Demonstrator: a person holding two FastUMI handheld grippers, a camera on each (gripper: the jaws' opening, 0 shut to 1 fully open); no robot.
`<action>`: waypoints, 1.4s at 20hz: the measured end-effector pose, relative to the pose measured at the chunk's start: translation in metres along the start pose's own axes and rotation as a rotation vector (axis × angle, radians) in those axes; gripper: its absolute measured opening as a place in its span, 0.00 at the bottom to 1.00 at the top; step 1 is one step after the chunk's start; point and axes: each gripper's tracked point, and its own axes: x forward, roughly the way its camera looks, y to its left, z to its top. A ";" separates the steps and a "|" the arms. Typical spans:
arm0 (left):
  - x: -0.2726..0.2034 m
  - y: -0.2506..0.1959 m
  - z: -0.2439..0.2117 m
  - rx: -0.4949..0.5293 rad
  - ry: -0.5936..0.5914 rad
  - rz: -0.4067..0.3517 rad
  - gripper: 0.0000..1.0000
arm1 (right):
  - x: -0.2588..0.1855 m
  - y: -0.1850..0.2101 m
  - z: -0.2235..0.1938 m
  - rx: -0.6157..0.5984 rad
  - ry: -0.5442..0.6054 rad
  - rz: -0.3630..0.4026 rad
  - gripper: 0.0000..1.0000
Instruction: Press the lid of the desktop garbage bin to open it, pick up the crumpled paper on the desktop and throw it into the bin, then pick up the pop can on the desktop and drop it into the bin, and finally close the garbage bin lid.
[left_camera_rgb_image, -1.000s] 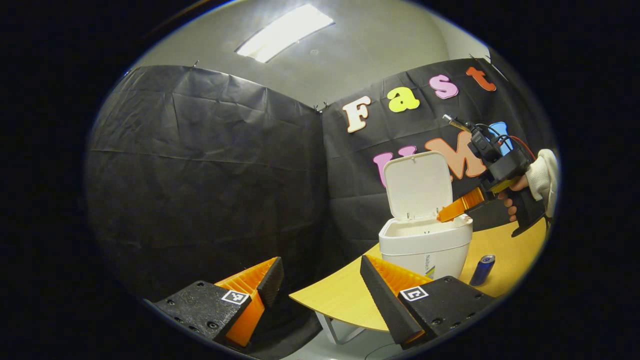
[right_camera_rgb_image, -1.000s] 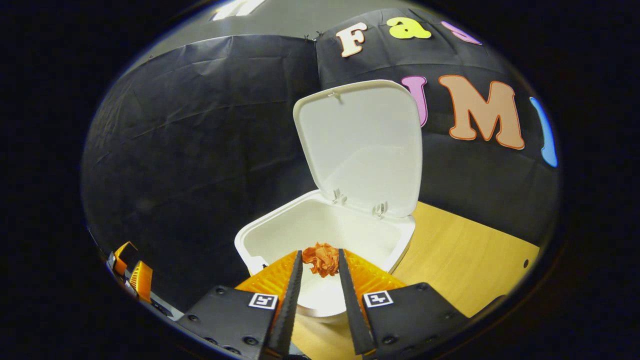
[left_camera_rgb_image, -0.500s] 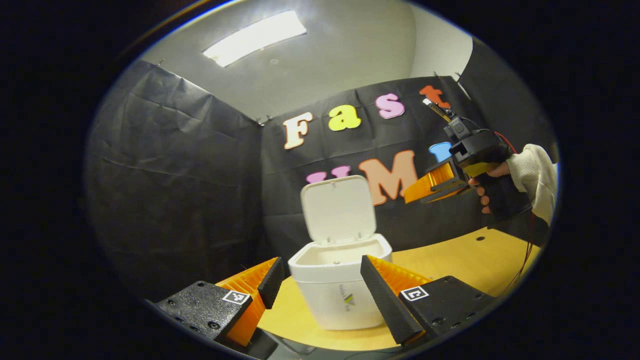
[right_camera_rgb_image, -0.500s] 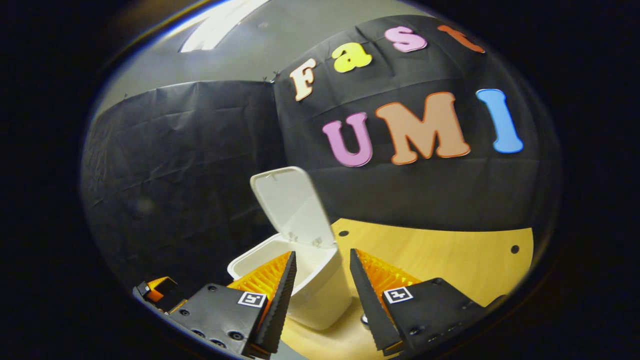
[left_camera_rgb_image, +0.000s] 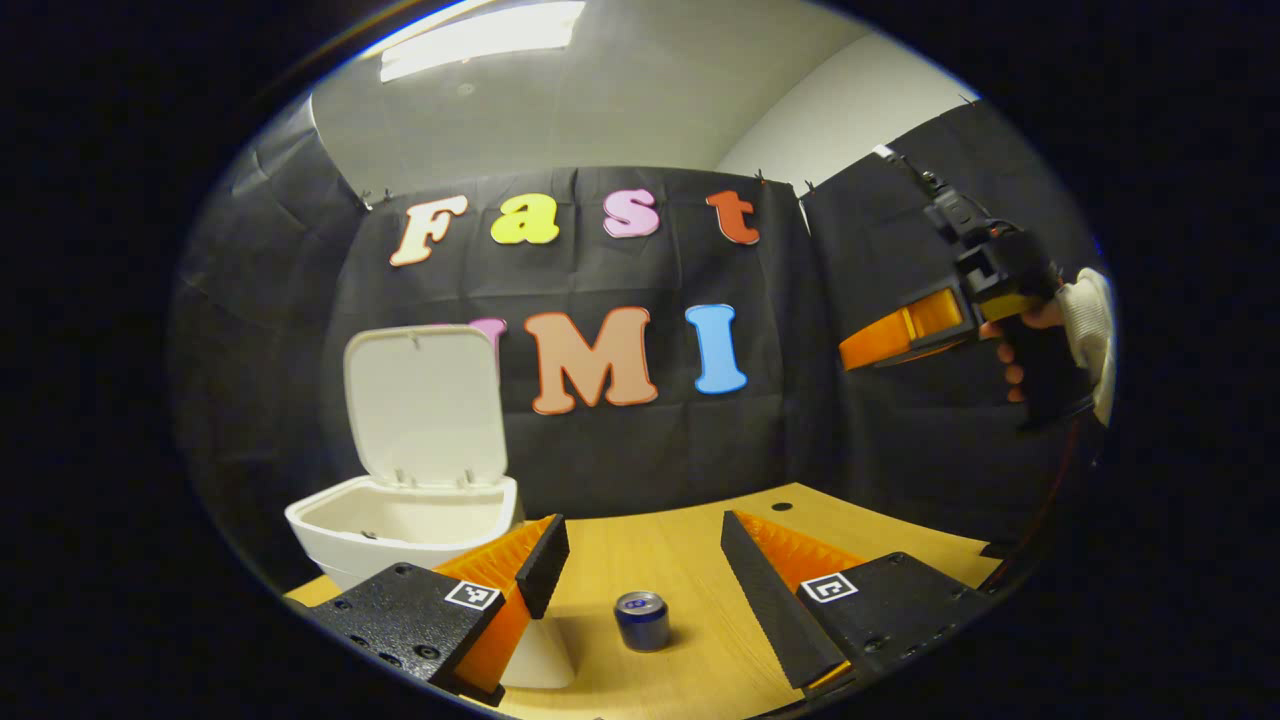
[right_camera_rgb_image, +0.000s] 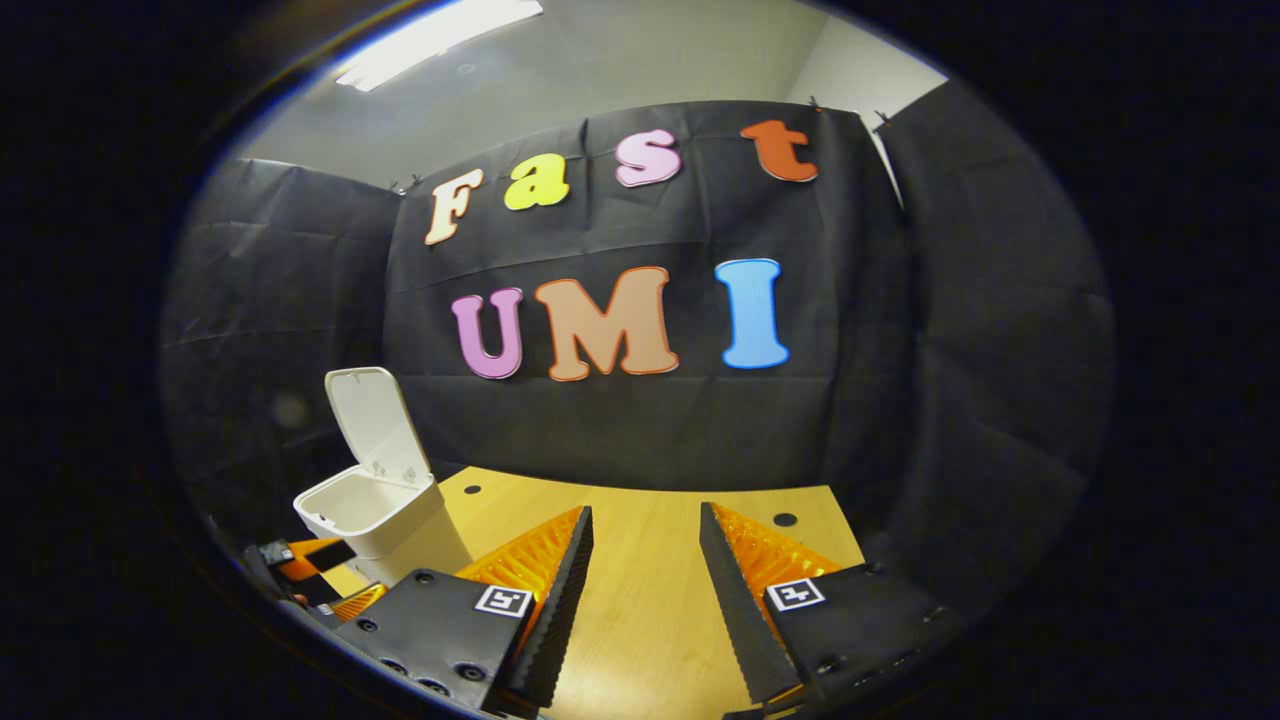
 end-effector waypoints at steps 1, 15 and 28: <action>0.013 0.000 -0.017 -0.003 0.025 -0.016 0.93 | -0.011 -0.010 -0.003 0.049 -0.001 -0.027 0.63; 0.102 0.017 -0.187 -0.026 0.296 0.014 0.92 | -0.103 -0.089 -0.020 0.257 -0.077 -0.341 0.97; 0.104 0.011 -0.197 -0.085 0.317 0.002 0.78 | -0.101 -0.085 -0.030 0.215 -0.031 -0.362 0.97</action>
